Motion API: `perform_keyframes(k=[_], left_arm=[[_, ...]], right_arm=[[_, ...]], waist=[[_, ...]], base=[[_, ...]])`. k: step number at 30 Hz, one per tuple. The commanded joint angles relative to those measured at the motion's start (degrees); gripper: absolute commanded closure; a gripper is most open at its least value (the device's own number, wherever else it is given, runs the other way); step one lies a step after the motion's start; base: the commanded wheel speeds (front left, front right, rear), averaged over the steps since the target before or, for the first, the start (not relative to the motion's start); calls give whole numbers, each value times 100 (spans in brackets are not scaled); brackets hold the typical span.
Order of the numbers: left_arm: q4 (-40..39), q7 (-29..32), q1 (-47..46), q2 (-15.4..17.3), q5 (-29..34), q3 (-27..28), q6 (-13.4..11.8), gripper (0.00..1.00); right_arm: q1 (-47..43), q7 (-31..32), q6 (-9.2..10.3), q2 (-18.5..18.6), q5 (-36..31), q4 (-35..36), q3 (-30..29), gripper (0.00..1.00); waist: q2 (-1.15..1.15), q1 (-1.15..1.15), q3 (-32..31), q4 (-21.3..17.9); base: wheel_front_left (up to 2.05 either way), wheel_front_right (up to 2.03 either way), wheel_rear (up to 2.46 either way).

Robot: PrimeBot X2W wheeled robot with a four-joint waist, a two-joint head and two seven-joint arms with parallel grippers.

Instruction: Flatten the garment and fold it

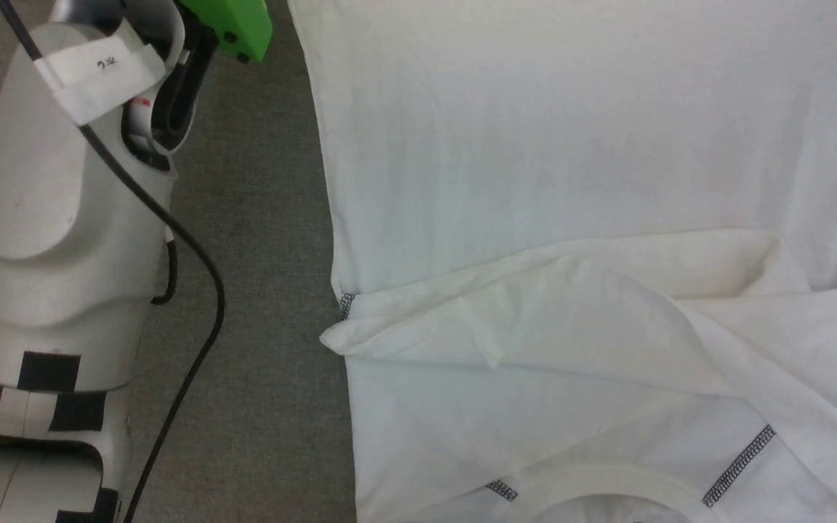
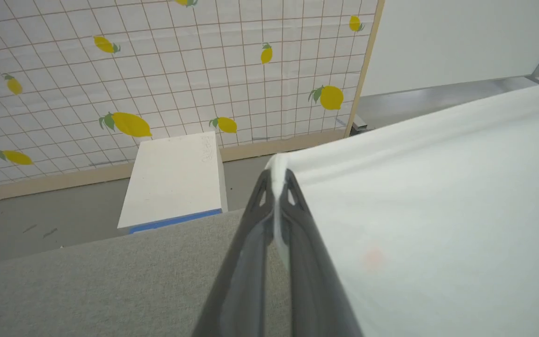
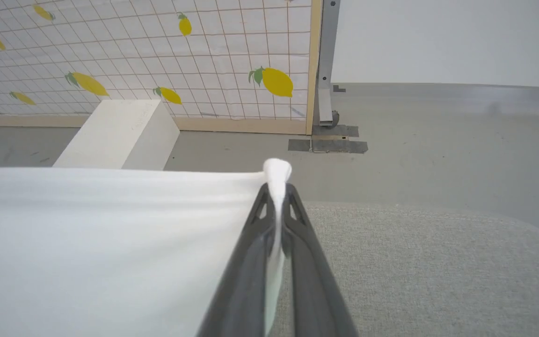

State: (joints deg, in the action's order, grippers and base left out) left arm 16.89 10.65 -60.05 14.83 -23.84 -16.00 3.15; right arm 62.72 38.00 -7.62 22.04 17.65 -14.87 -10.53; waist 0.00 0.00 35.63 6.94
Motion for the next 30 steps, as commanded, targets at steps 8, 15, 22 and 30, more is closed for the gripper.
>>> perform_keyframes(k=[8,15,22,30], left_arm=[[-742,-375,988,311,-212,88,112,100],[-2324,-639,3284,778,-62,-94,-38,100],[-2904,-1155,5139,731,36,-338,-389,100],[-2714,-1940,6705,389,-266,-243,-797,100]], right_arm=[[-1117,-383,13,83,559,423,-3,100],[-3395,-474,13,-252,1177,1625,-234,100],[-5318,-809,13,-795,1237,2438,-430,100],[-6938,-1288,13,-1297,1187,2661,-305,100]], waist=[[0,0,-1149,-265],[0,0,-1962,-364],[0,0,-2389,-389],[0,0,-2664,-501]], base=[[0,0,0],[0,0,0],[0,0,0],[0,0,0]])
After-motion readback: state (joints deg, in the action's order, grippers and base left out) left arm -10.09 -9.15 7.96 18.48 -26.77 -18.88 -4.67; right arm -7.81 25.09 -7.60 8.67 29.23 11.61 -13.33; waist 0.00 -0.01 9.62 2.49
